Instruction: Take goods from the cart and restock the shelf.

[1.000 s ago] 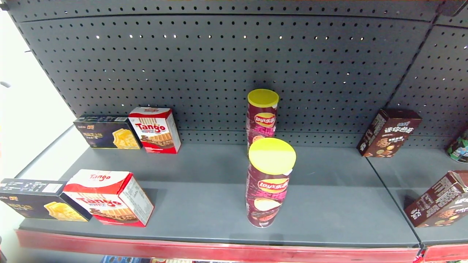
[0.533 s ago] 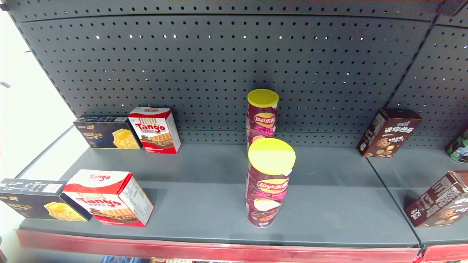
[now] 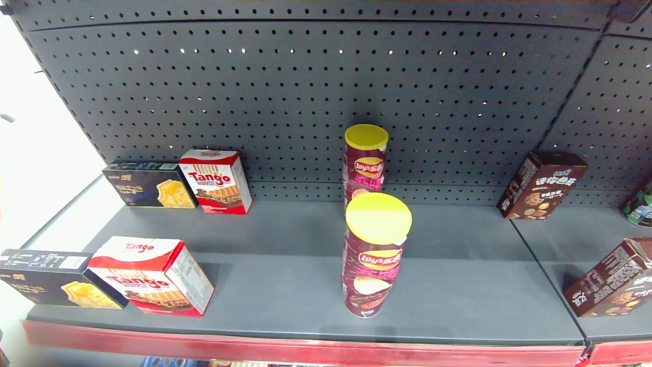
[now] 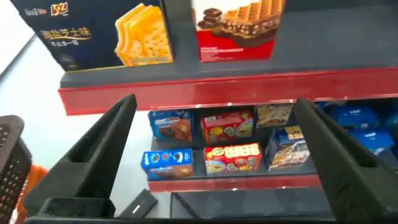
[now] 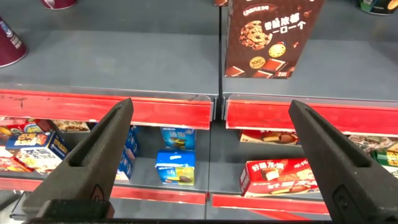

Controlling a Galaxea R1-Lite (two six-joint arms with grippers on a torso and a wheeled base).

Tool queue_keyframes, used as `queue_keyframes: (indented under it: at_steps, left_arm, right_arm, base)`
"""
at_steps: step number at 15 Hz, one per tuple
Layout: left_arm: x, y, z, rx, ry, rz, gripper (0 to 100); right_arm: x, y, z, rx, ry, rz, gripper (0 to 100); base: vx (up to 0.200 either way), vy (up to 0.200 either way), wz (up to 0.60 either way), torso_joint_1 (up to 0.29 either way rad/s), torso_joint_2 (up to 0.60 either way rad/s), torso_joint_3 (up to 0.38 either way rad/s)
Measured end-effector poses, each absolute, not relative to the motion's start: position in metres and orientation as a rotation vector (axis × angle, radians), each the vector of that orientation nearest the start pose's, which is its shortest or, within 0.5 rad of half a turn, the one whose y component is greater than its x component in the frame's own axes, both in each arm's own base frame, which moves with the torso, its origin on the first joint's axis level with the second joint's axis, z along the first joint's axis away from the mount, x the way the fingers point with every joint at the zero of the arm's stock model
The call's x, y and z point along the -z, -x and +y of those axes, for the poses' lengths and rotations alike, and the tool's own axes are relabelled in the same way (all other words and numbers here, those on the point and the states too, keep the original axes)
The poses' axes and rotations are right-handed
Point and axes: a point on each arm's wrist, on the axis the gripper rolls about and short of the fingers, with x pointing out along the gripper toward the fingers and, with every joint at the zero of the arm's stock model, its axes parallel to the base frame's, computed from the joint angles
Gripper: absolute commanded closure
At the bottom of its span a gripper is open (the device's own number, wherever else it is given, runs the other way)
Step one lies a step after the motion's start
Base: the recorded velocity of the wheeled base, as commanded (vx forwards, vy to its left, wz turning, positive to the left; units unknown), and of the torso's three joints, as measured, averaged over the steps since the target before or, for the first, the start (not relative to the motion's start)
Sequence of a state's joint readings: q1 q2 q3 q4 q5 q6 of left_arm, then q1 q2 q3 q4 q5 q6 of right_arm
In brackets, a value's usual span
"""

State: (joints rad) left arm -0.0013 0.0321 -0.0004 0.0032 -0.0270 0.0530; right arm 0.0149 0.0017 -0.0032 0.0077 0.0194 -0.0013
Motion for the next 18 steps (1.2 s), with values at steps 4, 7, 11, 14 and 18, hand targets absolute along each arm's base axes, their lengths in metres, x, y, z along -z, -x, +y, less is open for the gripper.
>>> queue_keyframes:
  at_steps: [4,7,11,14,18]
  left_arm:
    - [-0.0753,0.0224,-0.0001,0.001,-0.015,0.008,0]
    - [-0.0755,0.0227,0.0016,-0.076,0.016,0.002,0]
    - [-0.0760,0.0229,0.0016,-0.078,0.016,-0.001,0]
    - [-0.0760,0.0230,0.0017,-0.081,0.019,-0.002,0]
    - [-0.0758,0.0229,0.0017,-0.080,0.017,-0.002,0]
  right_arm:
    - [-0.0756,0.0229,0.0001,-0.034,0.001,0.006,0]
    - [-0.0756,0.0229,0.0001,-0.034,0.001,0.006,0]
    - [-0.0756,0.0229,0.0001,-0.034,0.001,0.006,0]
    - [-0.0756,0.0229,0.0001,-0.034,0.003,0.006,0]
    - [-0.0753,0.0228,0.0001,-0.034,0.002,0.007,0]
  base:
    - [0.000,0.000,0.00,0.000,0.00,0.000]
    - [0.000,0.000,0.00,0.000,0.00,0.000]
    - [0.000,0.000,0.00,0.000,0.00,0.000]
    - [0.000,0.000,0.00,0.000,0.00,0.000]
    - [0.000,0.000,0.00,0.000,0.00,0.000]
